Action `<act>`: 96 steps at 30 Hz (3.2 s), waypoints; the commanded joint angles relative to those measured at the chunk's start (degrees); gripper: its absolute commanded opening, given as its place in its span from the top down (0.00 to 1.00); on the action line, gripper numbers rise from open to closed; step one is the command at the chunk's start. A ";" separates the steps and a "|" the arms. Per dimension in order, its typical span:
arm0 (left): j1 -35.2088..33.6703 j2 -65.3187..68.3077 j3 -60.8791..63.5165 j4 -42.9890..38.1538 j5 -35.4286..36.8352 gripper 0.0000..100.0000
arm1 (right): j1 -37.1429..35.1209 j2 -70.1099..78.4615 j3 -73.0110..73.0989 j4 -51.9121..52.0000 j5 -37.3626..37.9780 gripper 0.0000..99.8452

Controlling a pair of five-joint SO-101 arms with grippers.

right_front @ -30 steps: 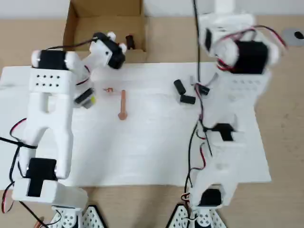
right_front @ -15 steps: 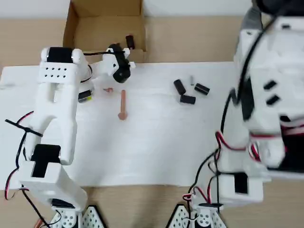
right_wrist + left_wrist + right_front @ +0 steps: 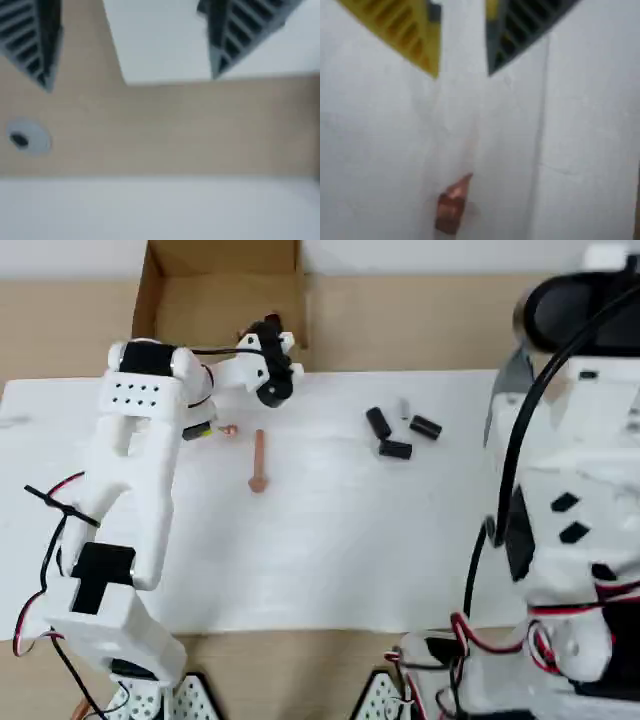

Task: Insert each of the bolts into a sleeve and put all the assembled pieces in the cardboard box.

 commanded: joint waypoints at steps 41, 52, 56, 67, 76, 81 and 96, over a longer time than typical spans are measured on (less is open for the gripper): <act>-0.18 30.02 -29.63 1.41 8.18 0.93 | 0.92 -17.54 39.60 -24.88 0.62 0.76; -0.44 31.25 -34.73 2.99 5.27 0.93 | 0.92 -17.54 39.60 -24.70 0.62 0.76; -0.88 36.09 -36.40 2.90 5.19 0.93 | 0.92 -17.54 39.60 -24.53 0.62 0.76; -6.24 47.60 -55.30 0.97 7.12 0.93 | 0.92 -17.89 44.70 -24.88 0.35 0.76; -6.77 48.84 -60.92 -1.32 8.97 0.93 | 0.66 -17.63 45.23 -27.43 0.35 0.76; -6.33 51.82 -60.40 -8.00 12.92 0.93 | 0.57 -17.80 47.60 -27.43 0.35 0.76; -3.52 58.86 -60.84 -9.58 15.03 0.93 | 0.84 -17.80 51.65 -29.27 0.35 0.76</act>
